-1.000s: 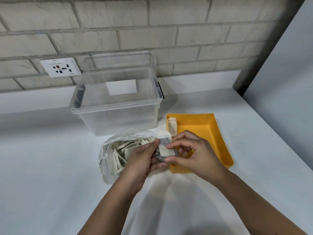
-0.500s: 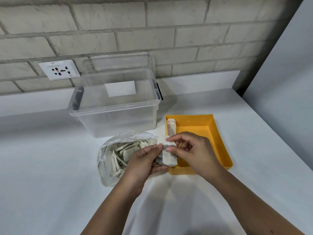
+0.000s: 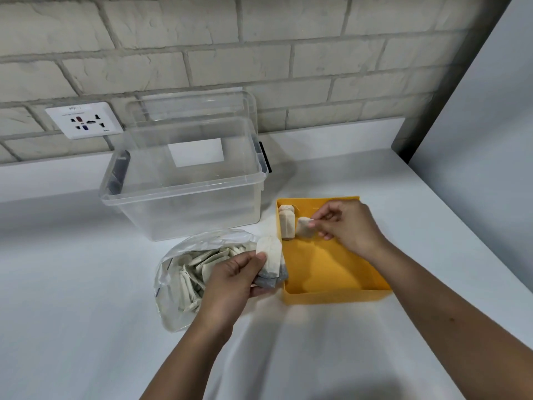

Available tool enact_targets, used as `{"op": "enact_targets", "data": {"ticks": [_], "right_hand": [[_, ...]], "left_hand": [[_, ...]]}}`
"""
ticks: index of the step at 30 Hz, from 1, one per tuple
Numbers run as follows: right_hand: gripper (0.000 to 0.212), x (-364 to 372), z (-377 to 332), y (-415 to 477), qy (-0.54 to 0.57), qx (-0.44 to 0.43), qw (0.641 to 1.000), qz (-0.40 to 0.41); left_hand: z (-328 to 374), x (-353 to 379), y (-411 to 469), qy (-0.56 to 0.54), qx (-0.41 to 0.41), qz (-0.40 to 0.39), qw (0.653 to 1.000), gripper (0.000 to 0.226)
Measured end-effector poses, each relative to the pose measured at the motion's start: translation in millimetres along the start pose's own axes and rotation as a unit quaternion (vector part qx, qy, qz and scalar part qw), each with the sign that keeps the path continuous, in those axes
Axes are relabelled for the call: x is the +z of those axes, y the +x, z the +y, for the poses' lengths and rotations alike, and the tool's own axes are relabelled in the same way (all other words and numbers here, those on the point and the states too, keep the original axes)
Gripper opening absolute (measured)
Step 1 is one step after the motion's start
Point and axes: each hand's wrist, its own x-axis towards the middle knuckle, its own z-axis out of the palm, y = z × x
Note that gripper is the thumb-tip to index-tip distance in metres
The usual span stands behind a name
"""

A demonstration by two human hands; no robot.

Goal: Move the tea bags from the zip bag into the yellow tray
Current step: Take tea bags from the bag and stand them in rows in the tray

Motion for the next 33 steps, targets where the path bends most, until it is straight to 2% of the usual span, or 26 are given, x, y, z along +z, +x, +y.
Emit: {"op": "enact_targets", "data": {"ticks": [5,7,15,21,23,25,26,28,30,33], "right_hand": [[0.008,12,13,33,-0.014,0.078,0.989,-0.124],[0.008,16,15,42,-0.019,0.089,0.985,-0.145],[0.012,43,25,55,-0.039,0.014,0.999,0.011],[0.016,53,30,49,-0.069,-0.005,0.997,0.021],[0.023,46,23,43,-0.113,-0.029,0.992,0.051],[0.021,40,8,28,-0.088,-0.056,0.991,0.083],[0.019,37,-1,18,-0.041,-0.059,0.995,0.076],[0.017,35,-17,-4,0.057,-0.042,0.997,0.001],[0.019,38,-23,-20,0.063,-0.038,0.995,-0.072],[0.015,44,-20,-32,0.039,-0.06,0.996,-0.05]], "left_hand": [[-1,1,3,0.004,-0.005,0.0,1.0,0.017],[-1,0,5,0.005,-0.01,0.0,1.0,0.017],[-6,0,11,0.013,-0.024,0.001,1.0,0.019],[-8,0,13,0.015,-0.028,0.006,0.999,0.018],[-9,0,13,0.012,-0.03,0.003,0.999,0.018],[-10,0,14,0.007,-0.034,0.005,0.999,0.018],[-11,0,14,0.003,-0.035,0.009,0.999,0.017],[-11,1,15,-0.003,-0.034,0.015,0.999,0.017],[-10,2,16,-0.005,-0.032,0.012,0.999,0.018],[-8,4,14,-0.021,-0.039,-0.014,0.999,0.018]]}}
